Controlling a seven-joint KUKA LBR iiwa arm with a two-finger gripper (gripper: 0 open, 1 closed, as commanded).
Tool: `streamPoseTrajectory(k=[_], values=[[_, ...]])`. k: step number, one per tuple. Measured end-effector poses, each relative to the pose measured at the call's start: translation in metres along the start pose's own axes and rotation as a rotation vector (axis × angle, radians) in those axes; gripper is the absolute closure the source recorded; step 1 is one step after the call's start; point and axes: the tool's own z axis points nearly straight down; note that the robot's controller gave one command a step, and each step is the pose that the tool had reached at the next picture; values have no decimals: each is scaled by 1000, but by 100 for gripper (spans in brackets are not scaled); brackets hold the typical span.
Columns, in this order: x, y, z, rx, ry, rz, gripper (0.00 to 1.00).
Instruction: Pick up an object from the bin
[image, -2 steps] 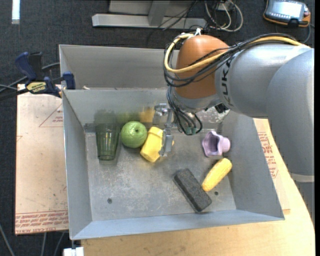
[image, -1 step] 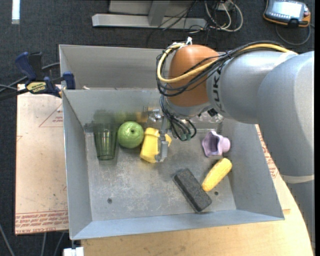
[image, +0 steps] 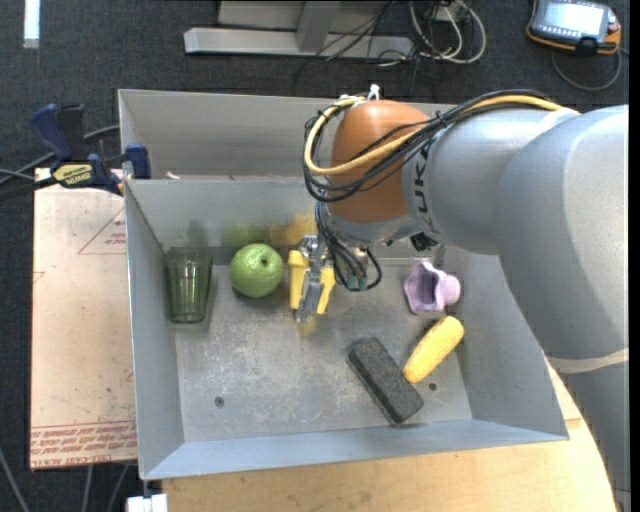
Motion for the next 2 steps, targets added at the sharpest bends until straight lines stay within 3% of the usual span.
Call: streamPoseTrajectory(k=[1,2], values=[[0,0,1,0,1,0,100],[-9,19,-108,-1,-4,-23,100]])
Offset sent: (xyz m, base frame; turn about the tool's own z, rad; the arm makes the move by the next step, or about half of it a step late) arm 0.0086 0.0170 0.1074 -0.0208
